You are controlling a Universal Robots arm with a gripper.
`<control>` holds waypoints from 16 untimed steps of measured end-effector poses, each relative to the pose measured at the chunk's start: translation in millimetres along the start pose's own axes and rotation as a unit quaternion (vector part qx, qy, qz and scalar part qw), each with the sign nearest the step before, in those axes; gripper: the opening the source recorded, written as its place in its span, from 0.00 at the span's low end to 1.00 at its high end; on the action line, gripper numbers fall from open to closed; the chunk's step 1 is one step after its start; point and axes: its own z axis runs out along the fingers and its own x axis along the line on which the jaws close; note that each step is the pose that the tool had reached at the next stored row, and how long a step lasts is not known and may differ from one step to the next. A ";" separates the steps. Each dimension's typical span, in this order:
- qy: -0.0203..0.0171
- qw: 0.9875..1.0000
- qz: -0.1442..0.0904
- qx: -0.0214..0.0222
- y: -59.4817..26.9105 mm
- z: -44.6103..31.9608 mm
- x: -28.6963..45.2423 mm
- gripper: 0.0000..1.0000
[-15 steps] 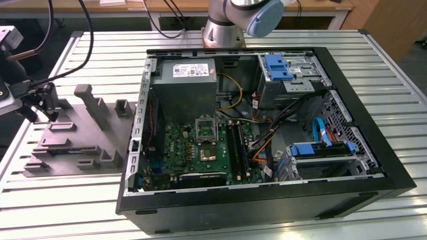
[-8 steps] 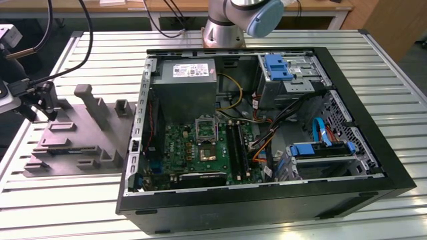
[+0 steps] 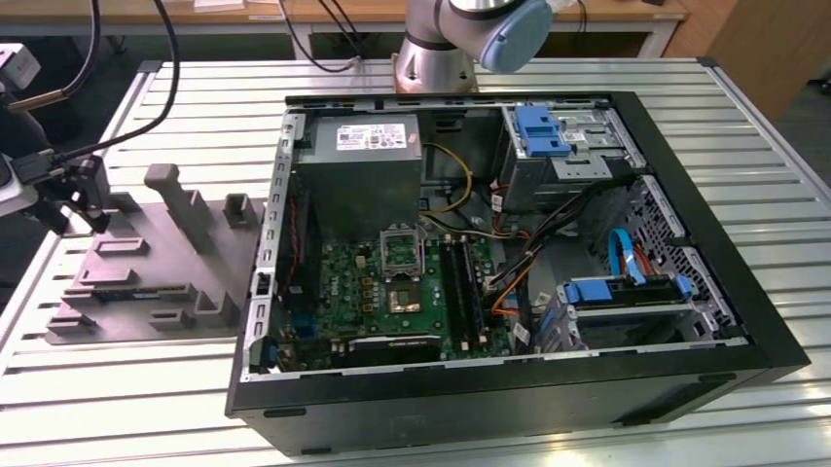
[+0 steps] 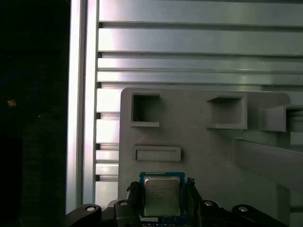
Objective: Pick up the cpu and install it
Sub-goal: 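Pick up the cpu and move it towards the insertion slot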
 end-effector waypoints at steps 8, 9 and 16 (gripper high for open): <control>0.000 1.000 0.000 0.000 0.2 -4.3 0.0 0.47; 0.000 1.000 0.000 0.000 0.2 -4.6 -0.1 0.47; 0.000 1.000 0.000 0.000 0.3 -7.2 -0.1 0.47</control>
